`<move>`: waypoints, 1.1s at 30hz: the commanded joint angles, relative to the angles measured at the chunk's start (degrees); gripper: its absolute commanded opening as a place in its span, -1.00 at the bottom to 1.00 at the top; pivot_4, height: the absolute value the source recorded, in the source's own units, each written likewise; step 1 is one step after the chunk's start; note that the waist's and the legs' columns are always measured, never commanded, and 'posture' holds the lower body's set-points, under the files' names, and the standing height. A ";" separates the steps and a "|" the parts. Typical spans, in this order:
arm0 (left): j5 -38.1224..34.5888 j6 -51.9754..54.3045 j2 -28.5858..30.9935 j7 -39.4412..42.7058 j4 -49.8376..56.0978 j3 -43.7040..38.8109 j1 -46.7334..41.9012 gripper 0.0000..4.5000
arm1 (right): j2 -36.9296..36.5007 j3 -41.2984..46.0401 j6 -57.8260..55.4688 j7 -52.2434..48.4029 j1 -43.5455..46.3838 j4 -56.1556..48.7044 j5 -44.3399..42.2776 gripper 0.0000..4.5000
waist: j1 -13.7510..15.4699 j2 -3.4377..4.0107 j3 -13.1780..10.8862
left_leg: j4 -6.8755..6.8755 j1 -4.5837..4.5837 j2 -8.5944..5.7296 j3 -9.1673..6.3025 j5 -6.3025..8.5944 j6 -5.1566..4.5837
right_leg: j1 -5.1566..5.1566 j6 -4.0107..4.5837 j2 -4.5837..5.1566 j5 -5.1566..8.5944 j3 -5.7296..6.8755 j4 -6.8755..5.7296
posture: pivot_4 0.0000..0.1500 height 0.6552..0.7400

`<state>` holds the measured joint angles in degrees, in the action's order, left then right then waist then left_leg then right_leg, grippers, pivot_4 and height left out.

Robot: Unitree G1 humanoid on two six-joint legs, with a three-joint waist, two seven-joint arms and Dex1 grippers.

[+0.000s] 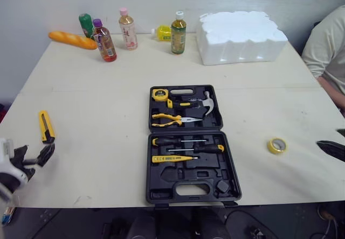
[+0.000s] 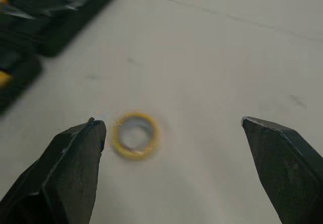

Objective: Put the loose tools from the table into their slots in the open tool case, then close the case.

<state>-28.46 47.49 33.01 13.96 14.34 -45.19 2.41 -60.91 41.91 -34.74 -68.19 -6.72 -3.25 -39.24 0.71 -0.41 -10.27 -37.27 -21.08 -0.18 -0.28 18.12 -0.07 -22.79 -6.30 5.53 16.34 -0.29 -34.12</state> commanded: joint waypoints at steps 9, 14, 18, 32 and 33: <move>9.62 10.76 8.31 -14.61 -17.04 7.04 -20.02 0.98 | -3.70 -8.19 -15.24 0.74 22.00 -12.05 -21.07 1.00 | -0.76 -0.30 0.03 | 0.05 -0.16 -0.08 0.00 -0.05 0.12 | -0.21 0.00 -0.02 0.00 0.10 -0.03 | 1.00 0.96; 11.85 11.11 9.64 -14.68 -27.62 11.18 -27.15 0.98 | 0.20 -15.08 -18.65 8.07 27.45 -21.81 -27.86 1.00 | -0.65 -0.60 -0.05 | 0.05 -0.39 -0.04 0.18 -0.29 0.55 | -0.74 0.00 -0.08 0.00 0.24 -0.38 | 1.00 0.96; 12.79 13.18 7.82 -16.13 -30.93 12.75 -29.49 0.98 | 2.64 -18.68 -19.06 13.61 30.44 -27.20 -32.41 1.00 | -0.61 -0.63 -0.05 | 0.02 -0.39 -0.09 0.33 -0.27 0.50 | -0.81 -0.03 0.00 -0.01 0.23 -0.47 | 1.00 0.96; 14.16 10.97 5.22 -18.37 -31.21 11.52 -29.62 -0.42 | 2.30 -21.17 -17.92 16.31 32.20 -28.29 -32.07 1.00 | -0.84 -0.62 0.00 | 0.12 -0.12 -0.03 0.58 -0.25 0.39 | -0.84 -0.05 -0.02 -0.03 0.14 -0.73 | 1.00 0.96; 13.98 11.17 5.03 -18.37 -30.33 11.37 -29.30 -0.42 | 2.37 -21.21 -17.90 16.40 32.38 -28.16 -32.07 1.00 | -0.84 -0.62 0.00 | 0.11 -0.12 -0.03 0.58 -0.25 0.39 | -0.84 -0.05 -0.01 -0.02 0.14 -0.73 | 1.00 0.96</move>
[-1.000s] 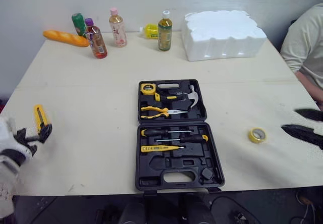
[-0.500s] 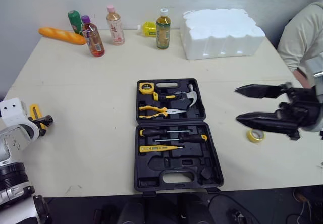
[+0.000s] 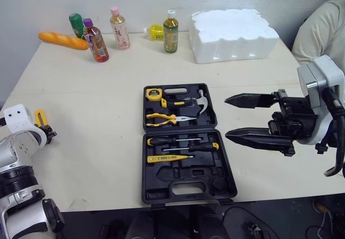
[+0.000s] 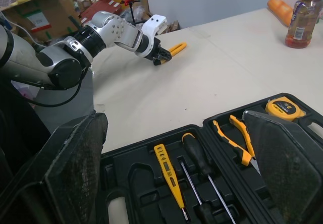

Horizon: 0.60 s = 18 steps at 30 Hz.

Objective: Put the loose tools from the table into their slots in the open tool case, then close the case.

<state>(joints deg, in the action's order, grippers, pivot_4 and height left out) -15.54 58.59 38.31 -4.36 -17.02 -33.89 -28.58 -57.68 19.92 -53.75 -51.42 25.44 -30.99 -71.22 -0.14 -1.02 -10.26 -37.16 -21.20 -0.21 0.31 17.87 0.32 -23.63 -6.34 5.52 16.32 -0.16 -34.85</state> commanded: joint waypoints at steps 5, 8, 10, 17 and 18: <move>-0.90 -1.18 2.93 6.57 7.38 2.96 1.79 -0.42 | -1.78 1.38 0.67 -0.58 1.06 0.88 0.19 1.00 | 0.04 -0.03 -0.02 | -0.01 -0.07 0.00 0.00 0.02 -0.03 | -0.03 0.00 0.02 0.00 -0.11 0.05 | 1.00 0.96; -3.97 -4.15 7.70 20.99 16.25 11.99 2.09 -0.42 | -3.46 2.13 0.13 -1.46 -0.13 1.01 0.43 1.00 | 0.25 -0.27 -0.15 | -0.05 -0.23 0.01 -0.12 -0.01 0.03 | -0.09 0.04 0.05 0.02 -0.19 0.10 | 1.00 0.96; -7.52 -2.53 9.47 28.00 20.25 15.24 1.28 -0.42 | -4.11 2.65 -0.23 -1.53 -0.85 0.82 -0.26 1.00 | 0.65 -0.31 -0.14 | -0.10 -0.37 -0.01 -0.37 -0.08 0.14 | -0.06 0.09 0.16 0.04 -0.14 0.24 | 1.00 0.96; -16.97 -1.06 18.09 52.52 39.90 33.39 0.07 -0.42 | -5.20 5.09 -1.48 -0.29 -6.64 -2.36 -2.26 1.00 | -0.06 -0.21 -0.20 | 0.10 -0.44 -0.03 -0.27 0.05 0.04 | -0.05 0.13 0.25 0.06 -0.09 0.50 | 1.00 0.96; -17.10 -1.81 18.43 54.04 41.19 34.82 -0.20 -0.42 | -5.39 5.43 -1.66 -0.13 -7.54 -3.01 -2.58 1.00 | -0.08 -0.18 -0.21 | 0.11 -0.51 0.01 -0.24 0.05 0.05 | -0.07 0.13 0.18 0.06 -0.10 0.50 | 1.00 0.96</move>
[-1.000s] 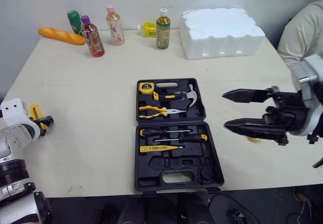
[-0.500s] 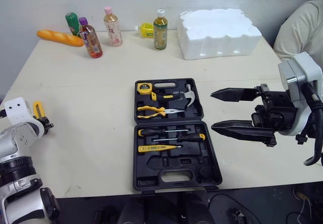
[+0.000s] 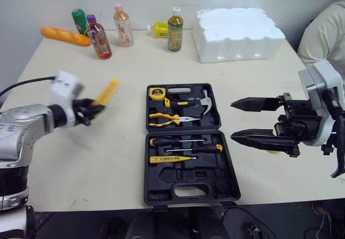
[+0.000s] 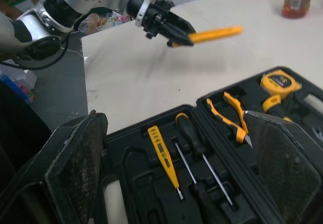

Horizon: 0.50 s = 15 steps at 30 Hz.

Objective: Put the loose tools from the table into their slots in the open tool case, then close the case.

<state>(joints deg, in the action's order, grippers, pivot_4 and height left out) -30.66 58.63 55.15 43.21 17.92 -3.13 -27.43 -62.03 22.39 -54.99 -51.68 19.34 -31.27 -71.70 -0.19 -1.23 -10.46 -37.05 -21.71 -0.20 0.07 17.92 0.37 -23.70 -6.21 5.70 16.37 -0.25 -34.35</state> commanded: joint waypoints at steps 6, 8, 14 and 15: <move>-3.09 3.28 -8.51 7.48 9.51 18.29 -10.31 -0.42 | -0.88 6.54 -0.15 0.55 -13.00 -10.30 -0.83 1.00 | 1.14 0.05 -0.04 | -0.27 -0.14 0.03 0.09 0.01 -0.13 | 0.02 -0.06 -0.23 -0.03 0.06 -0.06 | 1.00 0.96; -1.36 2.74 -9.80 9.89 8.99 24.30 -12.11 -0.42 | -0.88 8.68 0.60 -1.45 -20.57 -13.67 4.16 1.00 | 1.53 0.04 -0.04 | -0.54 -0.23 -0.02 0.11 0.05 -0.29 | 0.01 -0.17 -0.35 -0.08 0.04 -0.11 | 1.00 0.96; -0.70 6.20 -11.94 10.36 7.73 29.25 -15.16 -0.42 | -0.41 15.07 2.93 -5.04 -31.44 -16.17 9.84 1.00 | 1.44 0.03 -0.07 | -1.17 -0.21 -0.09 0.40 0.31 -0.93 | 0.08 -0.46 -0.66 -0.25 0.00 -0.24 | 1.00 0.96; -0.23 6.40 -12.22 10.48 7.90 30.36 -15.64 -0.42 | -0.09 16.40 3.24 -5.98 -33.33 -16.04 11.16 1.00 | 1.55 0.03 -0.07 | -1.18 -0.14 -0.10 0.41 0.29 -0.96 | 0.14 -0.53 -0.67 -0.30 -0.04 -0.22 | 1.00 0.96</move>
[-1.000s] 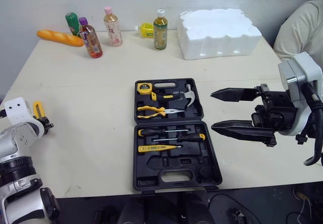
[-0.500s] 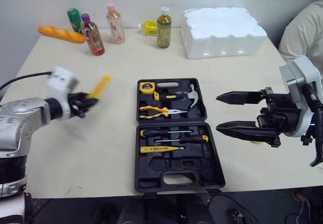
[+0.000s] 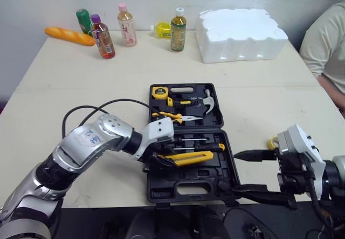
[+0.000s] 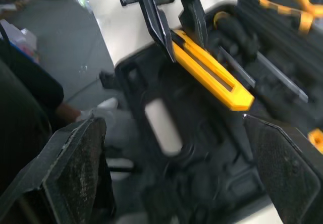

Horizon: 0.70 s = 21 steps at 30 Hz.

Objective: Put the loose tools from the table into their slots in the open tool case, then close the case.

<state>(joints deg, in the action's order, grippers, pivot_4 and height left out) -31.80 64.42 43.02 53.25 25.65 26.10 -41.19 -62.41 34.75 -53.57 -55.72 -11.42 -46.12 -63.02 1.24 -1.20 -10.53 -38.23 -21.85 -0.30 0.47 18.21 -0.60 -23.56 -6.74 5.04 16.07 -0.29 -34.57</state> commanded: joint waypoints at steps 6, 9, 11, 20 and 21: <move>4.80 1.79 -3.38 -1.92 -0.66 7.47 -3.59 -0.42 | 4.12 12.66 4.33 -7.48 -15.16 0.98 9.83 1.00 | 0.69 -0.01 0.00 | 0.09 0.27 -0.03 -0.08 0.00 -0.01 | 0.28 0.11 -0.04 0.06 -0.04 0.04 | 1.00 0.96; 5.09 1.36 -4.28 -1.51 -0.73 7.86 -3.75 -0.42 | 4.66 13.11 5.34 -8.35 -16.48 1.52 10.85 1.00 | 0.04 -0.01 -0.01 | 0.07 0.28 -0.03 0.00 0.00 -0.03 | 0.28 0.09 -0.02 0.05 -0.09 0.03 | 1.00 0.96; 6.05 1.04 -5.07 -1.83 -1.49 8.65 -3.96 -0.42 | 4.86 12.86 5.94 -8.66 -16.87 1.82 11.42 1.00 | 0.07 -0.01 0.00 | 0.08 0.34 0.03 0.02 0.00 -0.02 | 0.27 0.10 -0.04 0.05 -0.08 -0.03 | 1.00 0.96; 5.38 1.53 -1.70 3.18 -1.43 8.36 -5.62 0.80 | 4.45 11.19 6.44 -8.30 -14.87 2.76 11.31 1.00 | 0.19 -0.01 -0.01 | 0.11 0.38 0.06 -0.05 -0.02 0.03 | 0.27 0.17 -0.08 0.10 -0.08 -0.07 | 1.00 0.96; 6.05 -0.23 -0.92 4.18 -1.88 8.23 -6.01 0.86 | 4.33 10.73 6.68 -8.31 -14.48 3.09 11.54 1.00 | 0.17 -0.01 -0.01 | 0.11 0.38 0.06 -0.05 -0.02 0.03 | 0.27 0.17 -0.08 0.10 -0.08 -0.07 | 1.00 0.96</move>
<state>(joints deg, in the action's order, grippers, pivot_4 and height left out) -26.52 65.62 40.78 55.98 23.76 35.47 -45.84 -57.84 45.17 -47.67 -63.83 -26.21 -43.49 -51.56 1.41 -1.21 -10.54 -38.13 -21.47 -0.24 0.43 18.19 -0.56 -23.29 -6.57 4.96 16.17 -0.37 -34.64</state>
